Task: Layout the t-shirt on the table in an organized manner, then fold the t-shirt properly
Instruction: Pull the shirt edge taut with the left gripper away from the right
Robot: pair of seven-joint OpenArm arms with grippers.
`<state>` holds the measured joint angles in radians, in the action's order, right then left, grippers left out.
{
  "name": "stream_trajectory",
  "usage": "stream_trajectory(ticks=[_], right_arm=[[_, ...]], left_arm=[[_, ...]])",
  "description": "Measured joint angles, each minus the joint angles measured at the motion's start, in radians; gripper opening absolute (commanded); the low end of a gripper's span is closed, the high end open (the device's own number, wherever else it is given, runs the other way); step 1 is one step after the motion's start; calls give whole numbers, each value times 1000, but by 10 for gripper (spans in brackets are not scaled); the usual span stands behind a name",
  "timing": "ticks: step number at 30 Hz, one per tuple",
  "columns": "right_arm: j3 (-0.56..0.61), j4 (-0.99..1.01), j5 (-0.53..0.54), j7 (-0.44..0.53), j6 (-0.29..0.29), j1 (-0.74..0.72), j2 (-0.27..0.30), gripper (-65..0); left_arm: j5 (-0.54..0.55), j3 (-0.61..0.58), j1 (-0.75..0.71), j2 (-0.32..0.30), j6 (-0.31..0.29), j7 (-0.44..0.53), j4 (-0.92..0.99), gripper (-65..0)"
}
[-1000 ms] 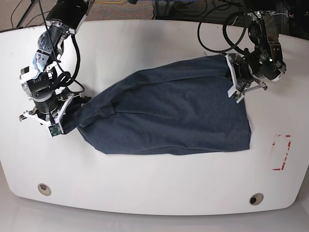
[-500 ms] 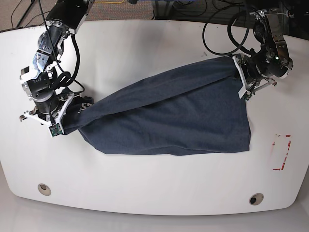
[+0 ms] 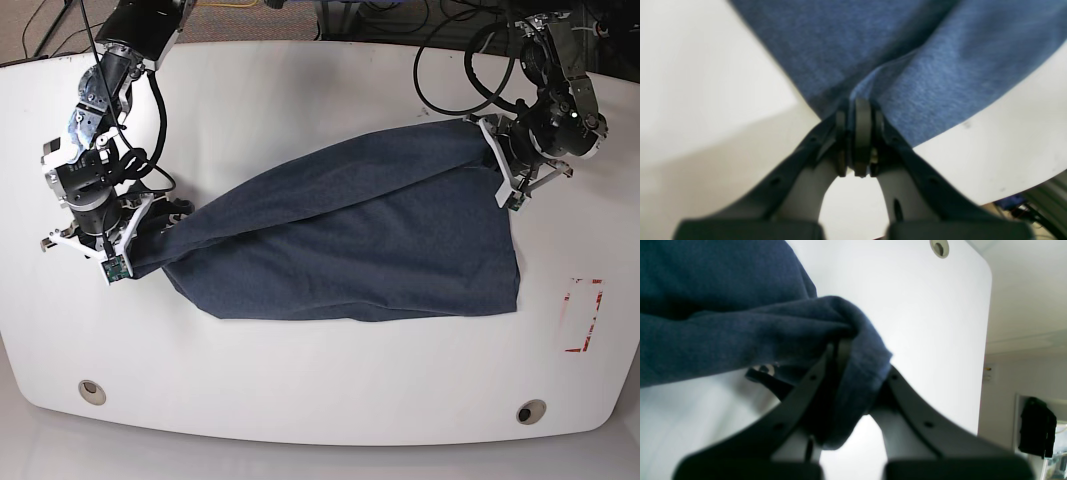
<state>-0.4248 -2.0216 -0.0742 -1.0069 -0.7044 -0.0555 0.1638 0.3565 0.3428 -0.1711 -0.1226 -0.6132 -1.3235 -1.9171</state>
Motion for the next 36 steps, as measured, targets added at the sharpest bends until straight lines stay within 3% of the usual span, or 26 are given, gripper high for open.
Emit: stream_trajectory(ticks=[14,36], right_arm=[[0,0,0,0,0,0,0,-650],[0,0,-2,0,-3,-4,-25,-650]], left_arm=[[-1,100,2,-3,0,0,0,-649],[-8,102,51,14,0,-18,-15,-650]])
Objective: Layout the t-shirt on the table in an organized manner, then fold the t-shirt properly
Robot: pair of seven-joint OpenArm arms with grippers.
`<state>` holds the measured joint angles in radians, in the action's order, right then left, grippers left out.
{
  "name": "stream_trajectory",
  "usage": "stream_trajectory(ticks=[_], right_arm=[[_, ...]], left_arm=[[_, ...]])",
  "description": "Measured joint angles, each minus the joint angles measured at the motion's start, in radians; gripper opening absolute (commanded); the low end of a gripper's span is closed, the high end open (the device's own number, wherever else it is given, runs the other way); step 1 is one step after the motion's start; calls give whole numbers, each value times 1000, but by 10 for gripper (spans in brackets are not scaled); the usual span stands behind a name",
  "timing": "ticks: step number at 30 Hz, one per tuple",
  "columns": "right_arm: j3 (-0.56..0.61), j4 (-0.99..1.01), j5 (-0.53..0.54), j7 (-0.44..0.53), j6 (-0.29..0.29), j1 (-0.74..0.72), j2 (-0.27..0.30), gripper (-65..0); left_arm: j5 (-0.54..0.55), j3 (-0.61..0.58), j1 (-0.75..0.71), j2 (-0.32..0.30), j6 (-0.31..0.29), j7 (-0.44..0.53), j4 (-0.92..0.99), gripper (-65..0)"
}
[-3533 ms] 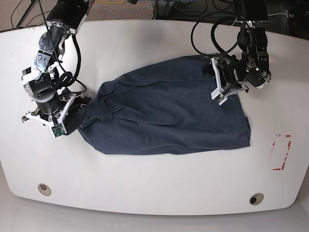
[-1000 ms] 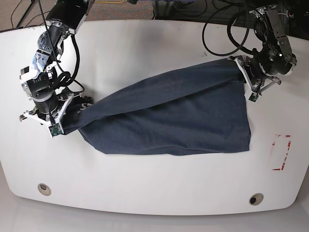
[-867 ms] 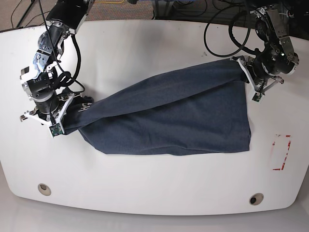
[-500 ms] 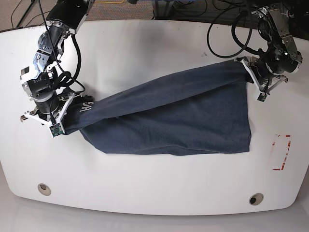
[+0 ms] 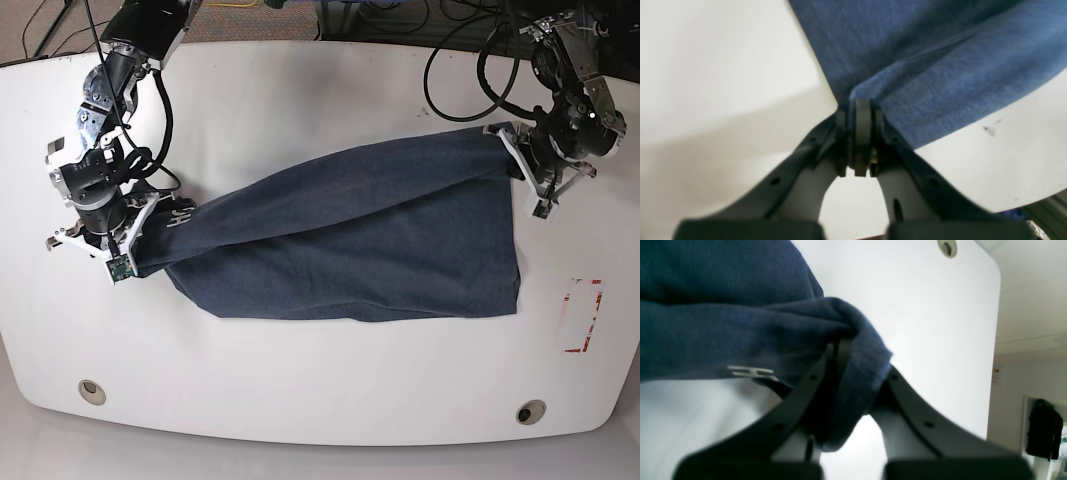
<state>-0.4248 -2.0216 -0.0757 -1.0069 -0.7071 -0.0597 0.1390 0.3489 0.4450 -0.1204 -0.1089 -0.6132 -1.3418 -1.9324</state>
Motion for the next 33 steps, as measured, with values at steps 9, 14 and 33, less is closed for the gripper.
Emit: stream_trajectory(ticks=[9,14,33], right_arm=[[2,0,-7,-11,0,-106,5,-650],[43,0,-8,-11,2,-200,39,-650],[333,0,-5,-20,2,-674,211,-650]], left_arm=[[-1,-1,215,-35,0,2,0,-649],[-12,-2,385,-42,3,0,2,-649],[-124,-2,1057,-82,56,-33,78,-649]])
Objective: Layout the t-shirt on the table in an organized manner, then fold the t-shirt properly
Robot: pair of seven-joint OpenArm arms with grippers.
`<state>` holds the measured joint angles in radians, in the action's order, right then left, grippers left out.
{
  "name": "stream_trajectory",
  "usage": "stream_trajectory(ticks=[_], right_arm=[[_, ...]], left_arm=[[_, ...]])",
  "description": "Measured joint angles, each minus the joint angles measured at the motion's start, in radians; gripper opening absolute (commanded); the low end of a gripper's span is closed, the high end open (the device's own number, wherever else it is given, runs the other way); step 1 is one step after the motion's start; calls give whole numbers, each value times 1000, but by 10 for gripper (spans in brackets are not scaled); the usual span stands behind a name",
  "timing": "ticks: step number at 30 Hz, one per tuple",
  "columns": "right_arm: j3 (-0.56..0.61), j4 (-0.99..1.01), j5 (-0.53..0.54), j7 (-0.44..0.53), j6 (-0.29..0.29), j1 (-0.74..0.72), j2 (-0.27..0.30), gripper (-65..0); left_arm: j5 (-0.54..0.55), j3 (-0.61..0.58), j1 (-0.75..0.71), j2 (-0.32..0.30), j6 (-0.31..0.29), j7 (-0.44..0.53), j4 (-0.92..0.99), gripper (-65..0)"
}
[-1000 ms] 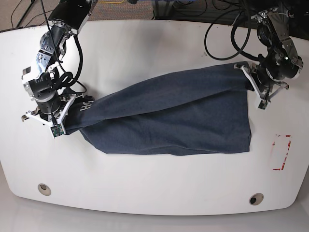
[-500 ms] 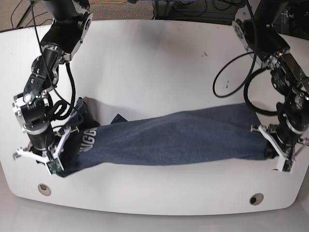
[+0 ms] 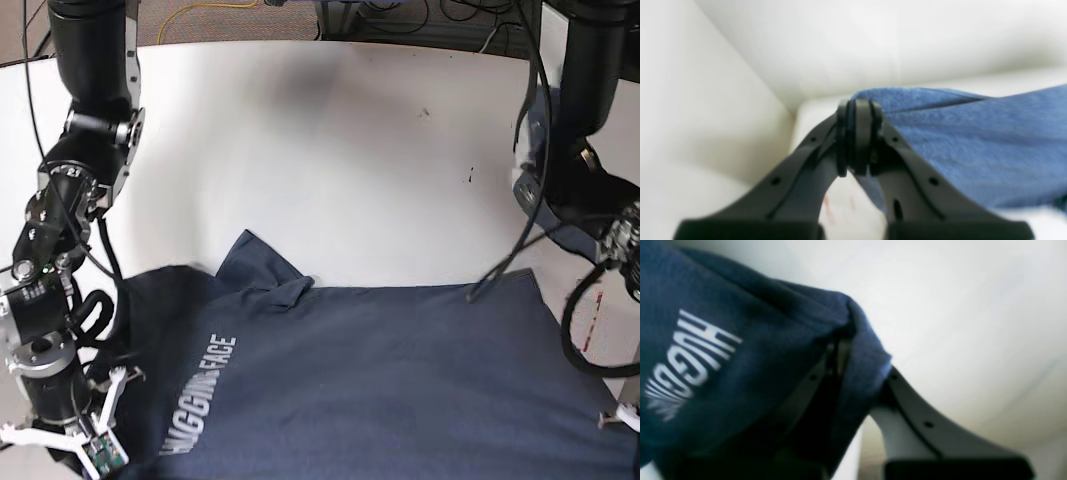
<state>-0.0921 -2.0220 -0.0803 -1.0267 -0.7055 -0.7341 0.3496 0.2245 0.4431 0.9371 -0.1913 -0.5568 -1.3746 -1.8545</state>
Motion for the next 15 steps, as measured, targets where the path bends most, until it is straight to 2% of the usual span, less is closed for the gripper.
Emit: stream_trajectory(ticks=[8,15], right_arm=[[126,3,18,-31,-2,-251,69,-648],[220,2,7,-33,-2,-424,100,-648]], left_arm=[[-7,-66,282,-68,-2,2,177,-649],[-4,-121,467,-87,-1,97,324,-649]])
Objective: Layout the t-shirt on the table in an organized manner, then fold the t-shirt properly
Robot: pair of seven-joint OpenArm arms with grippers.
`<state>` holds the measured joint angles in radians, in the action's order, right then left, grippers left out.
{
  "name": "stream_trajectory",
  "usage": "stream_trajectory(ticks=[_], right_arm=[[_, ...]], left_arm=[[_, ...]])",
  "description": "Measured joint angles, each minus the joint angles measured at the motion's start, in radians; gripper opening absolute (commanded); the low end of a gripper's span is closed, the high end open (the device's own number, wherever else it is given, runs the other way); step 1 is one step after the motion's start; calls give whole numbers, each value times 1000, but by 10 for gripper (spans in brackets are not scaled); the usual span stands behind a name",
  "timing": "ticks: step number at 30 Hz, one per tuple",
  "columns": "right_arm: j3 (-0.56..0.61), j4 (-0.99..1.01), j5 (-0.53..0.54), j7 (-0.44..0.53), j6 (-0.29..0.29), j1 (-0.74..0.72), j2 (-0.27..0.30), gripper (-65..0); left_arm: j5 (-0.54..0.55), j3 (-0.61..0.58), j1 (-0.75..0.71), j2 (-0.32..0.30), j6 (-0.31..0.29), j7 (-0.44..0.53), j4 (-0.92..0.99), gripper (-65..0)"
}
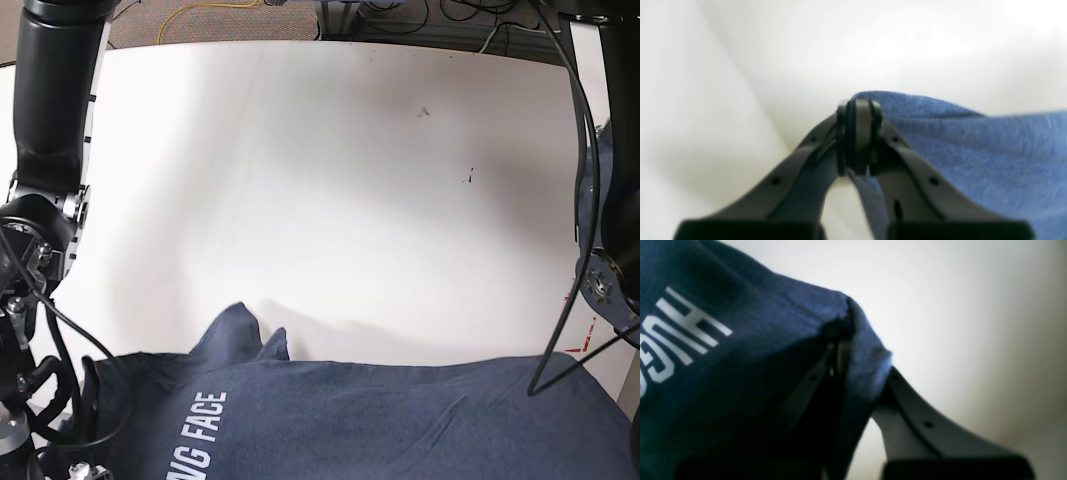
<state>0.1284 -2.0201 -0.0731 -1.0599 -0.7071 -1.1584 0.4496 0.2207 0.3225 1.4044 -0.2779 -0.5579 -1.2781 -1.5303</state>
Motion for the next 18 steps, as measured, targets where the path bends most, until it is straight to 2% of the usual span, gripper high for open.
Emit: stream_trajectory(ticks=[3,8,14,18], right_arm=[[11,-1,2,5,0,-38,-3,-648],[29,-3,3,8,0,-50,-6,-648],[30,-1,6,2,-1,-29,-3,-648],[27,-5,3,8,0,14,-3,-648]], left_arm=[[11,-19,45,-3,-3,27,60,-649],[6,-18,70,-7,-2,19,109,-649],[3,-18,60,-11,-2,21,111,-649],[11,-18,5,-11,-3,38,89,-649]])
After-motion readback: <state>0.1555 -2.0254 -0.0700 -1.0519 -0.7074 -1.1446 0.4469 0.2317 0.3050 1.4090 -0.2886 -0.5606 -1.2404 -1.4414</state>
